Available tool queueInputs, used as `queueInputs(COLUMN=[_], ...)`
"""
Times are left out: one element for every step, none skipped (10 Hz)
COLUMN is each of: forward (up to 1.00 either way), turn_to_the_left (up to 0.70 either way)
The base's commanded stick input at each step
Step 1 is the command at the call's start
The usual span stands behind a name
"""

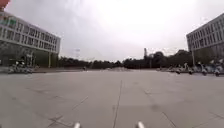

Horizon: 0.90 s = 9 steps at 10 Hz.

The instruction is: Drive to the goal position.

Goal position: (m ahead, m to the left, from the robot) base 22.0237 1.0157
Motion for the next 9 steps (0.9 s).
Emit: queueInputs(forward=[0.5, 0.5, 0.5, 0.5, 0.5, 0.5, 0.5, 0.5, 0.5], turn_to_the_left=[0.0, 0.0, 0.0, 0.0, 0.0, 0.0, 0.0, 0.0, 0.0])
